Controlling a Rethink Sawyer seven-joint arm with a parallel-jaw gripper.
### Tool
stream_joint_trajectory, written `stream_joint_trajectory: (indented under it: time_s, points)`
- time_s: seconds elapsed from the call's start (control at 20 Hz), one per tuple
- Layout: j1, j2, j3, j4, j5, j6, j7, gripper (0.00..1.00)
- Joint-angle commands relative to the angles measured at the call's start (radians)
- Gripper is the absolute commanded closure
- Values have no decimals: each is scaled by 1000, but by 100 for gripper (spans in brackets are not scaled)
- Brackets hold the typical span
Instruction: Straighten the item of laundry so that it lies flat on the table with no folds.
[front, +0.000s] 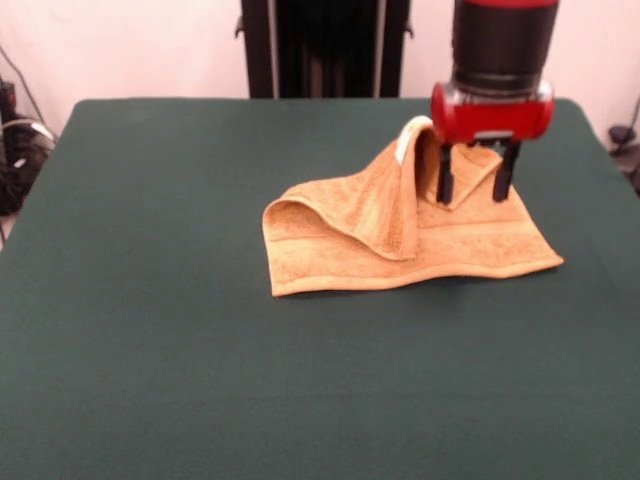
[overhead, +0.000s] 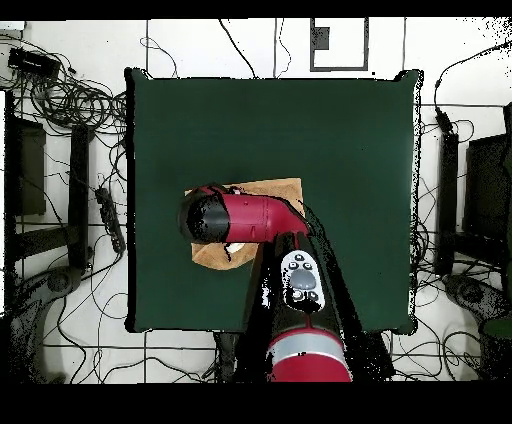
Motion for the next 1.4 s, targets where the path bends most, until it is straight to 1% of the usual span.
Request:
stream_joint_trajectory:
  time_s: [0.05, 0.45, 1.0, 1.2, 1.4]
  points:
    - [-23, 95, 143, -20, -12, -88, 91, 0]
    - [-45, 101, 143, 14, -34, -130, 96, 0]
    - [-66, 21, 124, 88, -49, -85, 94, 0]
    - [-76, -36, 111, 166, -59, -94, 108, 0]
    - [-80, -79, 99, 212, -58, -76, 109, 0]
